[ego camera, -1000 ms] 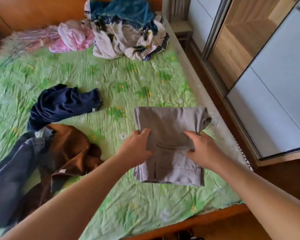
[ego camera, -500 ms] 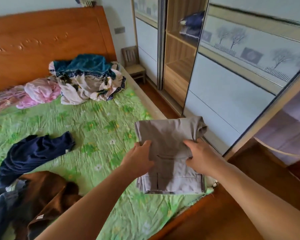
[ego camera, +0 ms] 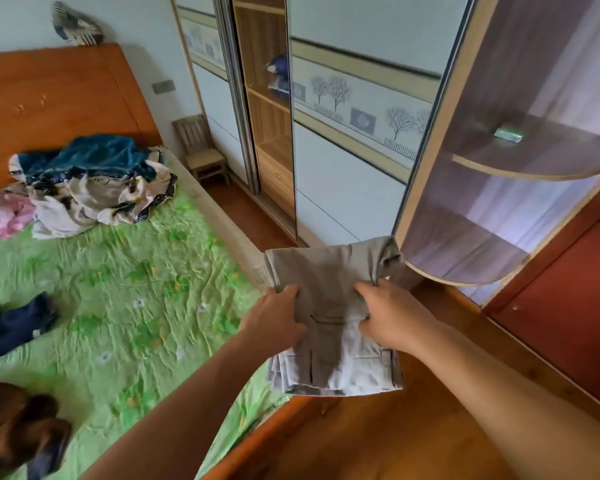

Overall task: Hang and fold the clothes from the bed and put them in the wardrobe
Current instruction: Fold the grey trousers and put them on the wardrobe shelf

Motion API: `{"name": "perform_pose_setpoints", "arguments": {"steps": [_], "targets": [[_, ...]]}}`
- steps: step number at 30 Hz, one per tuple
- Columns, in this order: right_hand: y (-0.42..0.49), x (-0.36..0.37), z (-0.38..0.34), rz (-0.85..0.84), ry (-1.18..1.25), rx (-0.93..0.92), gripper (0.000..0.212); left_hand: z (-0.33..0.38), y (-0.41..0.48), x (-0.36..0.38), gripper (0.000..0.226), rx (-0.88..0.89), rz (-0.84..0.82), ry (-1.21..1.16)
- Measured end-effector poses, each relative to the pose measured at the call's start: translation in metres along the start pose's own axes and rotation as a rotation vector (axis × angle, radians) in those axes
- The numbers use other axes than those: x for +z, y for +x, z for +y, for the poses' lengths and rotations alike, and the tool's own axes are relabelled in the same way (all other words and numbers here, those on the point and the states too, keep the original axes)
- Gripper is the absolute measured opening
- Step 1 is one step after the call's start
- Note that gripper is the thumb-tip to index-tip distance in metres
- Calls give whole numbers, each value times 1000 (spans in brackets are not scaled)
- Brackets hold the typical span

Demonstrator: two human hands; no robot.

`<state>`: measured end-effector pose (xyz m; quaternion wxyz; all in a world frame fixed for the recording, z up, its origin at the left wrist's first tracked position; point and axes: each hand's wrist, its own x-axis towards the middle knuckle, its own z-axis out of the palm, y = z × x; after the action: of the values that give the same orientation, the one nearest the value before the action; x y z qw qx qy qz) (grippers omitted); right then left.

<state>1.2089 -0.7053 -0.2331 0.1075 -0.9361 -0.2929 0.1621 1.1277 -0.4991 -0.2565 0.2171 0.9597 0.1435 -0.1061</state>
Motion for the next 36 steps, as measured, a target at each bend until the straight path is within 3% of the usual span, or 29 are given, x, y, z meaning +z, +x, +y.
{"name": "perform_pose_setpoints", "arguments": {"steps": [7,21,31,36], "targets": [[17,-33,55,-33,2,-39,48,42,25,4,70,-43,20,-47],[182,-97,120,-84,-19,-173,54,78,172,-31,66,-167,100,-142],[297,-125,149,-110,-59,-357,38,97,242,-45,72,-344,215,-187],[344,-137,154,-88,-81,-452,42,105,269,-49,71,-417,299,-224]]}}
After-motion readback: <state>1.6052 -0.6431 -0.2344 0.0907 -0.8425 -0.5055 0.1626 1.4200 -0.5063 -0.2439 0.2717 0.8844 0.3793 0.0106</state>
